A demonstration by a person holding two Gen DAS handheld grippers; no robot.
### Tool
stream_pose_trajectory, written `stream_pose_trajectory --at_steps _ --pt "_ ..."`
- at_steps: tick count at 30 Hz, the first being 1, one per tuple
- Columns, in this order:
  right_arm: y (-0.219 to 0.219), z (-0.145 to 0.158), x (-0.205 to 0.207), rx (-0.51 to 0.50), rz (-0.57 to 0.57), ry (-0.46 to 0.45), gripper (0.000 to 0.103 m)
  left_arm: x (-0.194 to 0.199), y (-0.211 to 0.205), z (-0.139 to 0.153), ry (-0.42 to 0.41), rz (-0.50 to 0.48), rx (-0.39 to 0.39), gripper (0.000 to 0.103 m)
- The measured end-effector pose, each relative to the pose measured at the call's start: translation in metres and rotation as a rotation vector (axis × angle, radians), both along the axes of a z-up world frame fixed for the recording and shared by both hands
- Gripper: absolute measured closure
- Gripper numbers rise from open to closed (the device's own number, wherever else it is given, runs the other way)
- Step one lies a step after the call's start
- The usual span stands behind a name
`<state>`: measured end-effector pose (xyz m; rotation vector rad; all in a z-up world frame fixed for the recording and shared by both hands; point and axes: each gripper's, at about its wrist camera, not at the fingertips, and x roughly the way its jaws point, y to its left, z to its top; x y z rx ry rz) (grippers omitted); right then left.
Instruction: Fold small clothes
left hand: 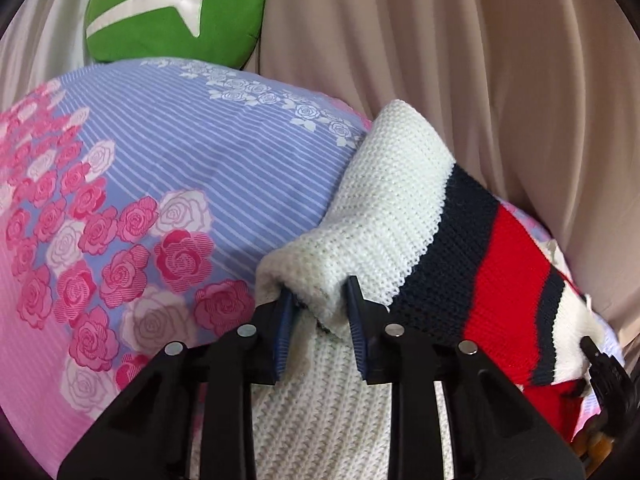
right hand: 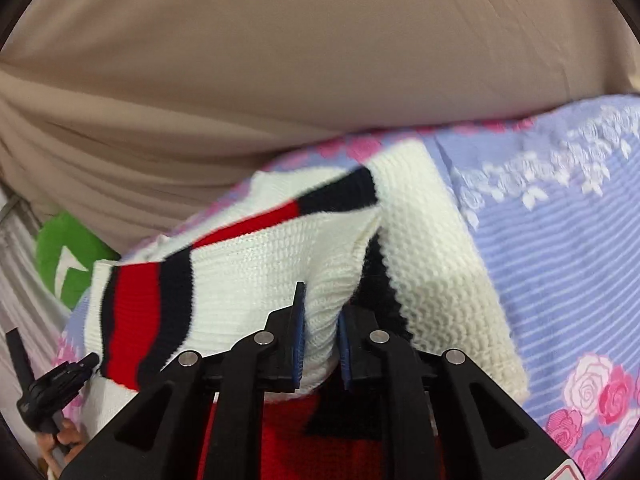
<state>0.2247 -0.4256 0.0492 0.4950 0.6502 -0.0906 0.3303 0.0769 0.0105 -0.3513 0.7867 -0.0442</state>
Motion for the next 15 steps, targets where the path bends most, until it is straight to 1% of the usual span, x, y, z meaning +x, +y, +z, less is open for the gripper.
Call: stream_pose_trajectory --at_steps 1,3,4,5,6,7,8,9,10,11,12,13,14,15 --pt "-0.001 0.006 -0.006 -0.002 -0.003 -0.033 0.091 0.000 -0.002 0.000 -0.002 -0.003 0.011 0.077" --pt "0.000 0.019 -0.023 0.001 0.034 -0.127 0.091 -0.001 -0.002 0.000 -0.007 -0.003 0.020 0.077" --pt "-0.001 0.028 -0.031 -0.028 0.032 -0.150 0.091 0.002 0.000 -0.001 -0.007 -0.004 0.022 0.076" --pt "-0.002 0.030 -0.031 -0.062 0.015 -0.122 0.091 0.003 0.000 -0.002 -0.009 -0.010 0.023 0.075" --pt "-0.006 0.023 -0.026 -0.093 -0.016 -0.039 0.091 0.002 -0.001 -0.002 -0.009 -0.015 0.025 0.074" --pt "-0.009 0.010 -0.016 -0.110 -0.040 0.044 0.091 0.002 -0.002 -0.003 -0.009 -0.018 0.030 0.074" --pt "-0.016 -0.005 -0.011 -0.088 -0.042 0.108 0.092 0.001 -0.003 -0.004 -0.010 -0.020 0.037 0.074" --pt "-0.024 -0.004 -0.014 -0.049 -0.044 0.083 0.092 0.002 -0.003 -0.005 -0.009 -0.021 0.040 0.074" --pt "-0.029 0.004 -0.019 -0.030 -0.047 0.064 0.092 0.002 -0.003 -0.005 -0.010 -0.021 0.040 0.074" --pt "-0.035 0.009 -0.026 -0.031 -0.070 0.042 0.092 0.001 -0.004 -0.006 -0.011 -0.020 0.039 0.074" --pt "-0.042 0.013 -0.035 -0.034 -0.107 0.029 0.089 0.002 -0.003 -0.006 -0.011 -0.019 0.037 0.074" --pt "-0.052 0.015 -0.042 -0.001 -0.133 0.015 0.086 0.002 -0.003 -0.007 -0.011 -0.018 0.036 0.074" --pt "-0.060 0.014 -0.046 0.053 -0.133 0.003 0.080 0.002 -0.003 -0.007 -0.011 -0.019 0.036 0.074" --pt "-0.066 0.012 -0.049 0.102 -0.126 -0.001 0.080 0.002 -0.004 -0.007 -0.011 -0.019 0.037 0.074"
